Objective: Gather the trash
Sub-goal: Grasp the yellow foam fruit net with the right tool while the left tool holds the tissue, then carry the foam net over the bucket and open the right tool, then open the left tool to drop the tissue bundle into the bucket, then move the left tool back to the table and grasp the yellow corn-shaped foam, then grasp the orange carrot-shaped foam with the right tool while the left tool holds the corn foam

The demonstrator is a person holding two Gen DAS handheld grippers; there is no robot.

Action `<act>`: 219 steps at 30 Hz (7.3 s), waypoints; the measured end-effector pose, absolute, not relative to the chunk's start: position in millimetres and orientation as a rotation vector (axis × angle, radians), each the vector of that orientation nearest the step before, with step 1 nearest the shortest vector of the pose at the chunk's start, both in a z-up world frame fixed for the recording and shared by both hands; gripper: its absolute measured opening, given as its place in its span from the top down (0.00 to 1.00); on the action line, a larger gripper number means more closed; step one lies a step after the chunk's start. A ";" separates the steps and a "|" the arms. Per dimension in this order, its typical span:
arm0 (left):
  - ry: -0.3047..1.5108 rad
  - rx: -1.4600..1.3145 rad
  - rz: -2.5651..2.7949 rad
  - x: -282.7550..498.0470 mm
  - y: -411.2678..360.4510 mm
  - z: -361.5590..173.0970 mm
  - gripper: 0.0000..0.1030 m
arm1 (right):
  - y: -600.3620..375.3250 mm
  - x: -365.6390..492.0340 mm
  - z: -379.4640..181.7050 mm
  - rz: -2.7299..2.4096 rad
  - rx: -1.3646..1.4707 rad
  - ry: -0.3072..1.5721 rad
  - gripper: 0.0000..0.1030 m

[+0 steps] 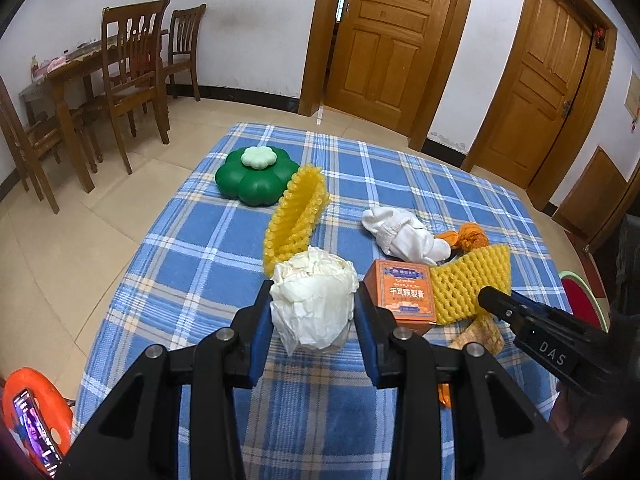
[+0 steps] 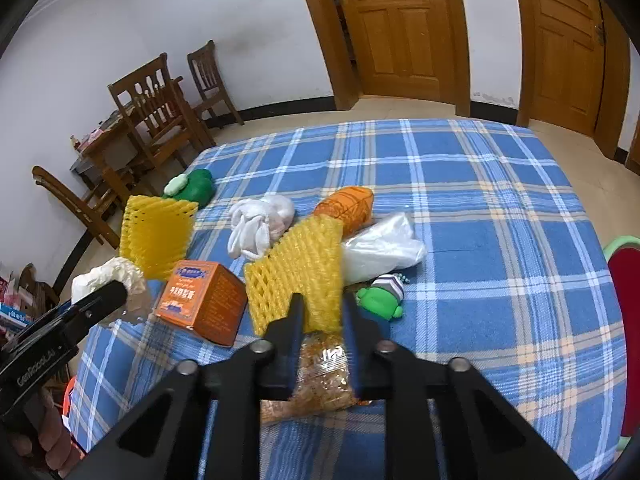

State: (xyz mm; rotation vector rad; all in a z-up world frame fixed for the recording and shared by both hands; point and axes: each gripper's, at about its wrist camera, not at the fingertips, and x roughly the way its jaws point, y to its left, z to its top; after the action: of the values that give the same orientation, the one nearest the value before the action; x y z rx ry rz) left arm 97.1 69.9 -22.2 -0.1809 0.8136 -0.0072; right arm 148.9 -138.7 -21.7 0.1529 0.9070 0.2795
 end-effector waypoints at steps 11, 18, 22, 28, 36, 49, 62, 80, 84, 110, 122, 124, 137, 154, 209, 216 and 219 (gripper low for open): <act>0.811 -0.177 -0.028 93.1 59.6 -17.3 0.63 | -153.5 121.9 0.1 0.290 0.194 0.833 0.88; 0.792 -0.164 -0.060 85.8 49.1 -6.4 0.63 | -173.2 98.3 22.4 0.272 0.237 0.769 0.88; 0.778 -0.154 -0.084 80.8 39.9 1.2 0.63 | -187.7 86.9 32.5 0.251 0.256 0.740 0.88; 0.770 -0.137 -0.120 74.9 22.9 10.1 0.63 | -211.5 70.5 41.9 0.202 0.282 0.711 0.88; 0.761 -0.099 -0.177 71.0 -6.3 20.6 0.63 | -247.7 49.7 49.2 0.122 0.310 0.678 0.88; 0.768 -0.027 -0.318 76.5 -76.7 29.6 0.63 | -319.5 23.0 49.2 -0.046 0.383 0.644 0.88; 0.806 0.043 -0.452 89.9 -148.4 22.4 0.63 | -383.0 6.1 29.5 -0.202 0.448 0.646 0.87; 0.875 0.164 -0.618 107.3 -266.4 -13.6 0.63 | -453.7 0.4 -17.6 -0.347 0.524 0.725 0.86; 0.885 0.186 -0.640 109.9 -284.9 -21.4 0.63 | -462.5 1.1 -25.6 -0.362 0.533 0.739 0.85; 0.930 0.223 -0.676 116.7 -323.1 -38.9 0.57 | -477.2 -1.1 -33.3 -0.387 0.577 0.729 0.68; 0.914 0.200 -0.694 113.7 -321.0 -30.4 0.51 | -475.6 -2.3 -28.8 -0.390 0.576 0.714 0.62; 0.910 0.197 -0.694 113.1 -319.4 -28.5 0.51 | -474.3 -2.5 -27.9 -0.390 0.575 0.713 0.61; 0.897 0.148 -0.646 107.3 -288.4 -14.1 0.51 | -452.9 -8.3 -7.2 -0.359 0.543 0.685 0.49; 0.863 0.051 -0.501 96.4 -199.9 6.6 0.51 | -393.8 -4.8 22.8 -0.260 0.481 0.669 0.39; 0.884 -0.164 -0.102 172.5 53.6 -37.2 0.62 | -167.6 168.5 8.5 0.160 0.238 0.898 0.32; 0.869 -0.232 -0.137 175.2 78.7 -42.4 0.76 | -140.7 190.4 -0.6 0.176 0.198 0.932 0.32; 0.862 -0.264 -0.167 173.8 85.7 -45.1 0.82 | -133.6 197.3 -4.9 0.164 0.185 0.940 0.32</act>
State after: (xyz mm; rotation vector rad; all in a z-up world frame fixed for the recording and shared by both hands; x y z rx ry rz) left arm 173.8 85.7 -45.1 -0.2642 0.8618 -0.1667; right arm 197.3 -133.6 -4.9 0.1850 0.9401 0.1641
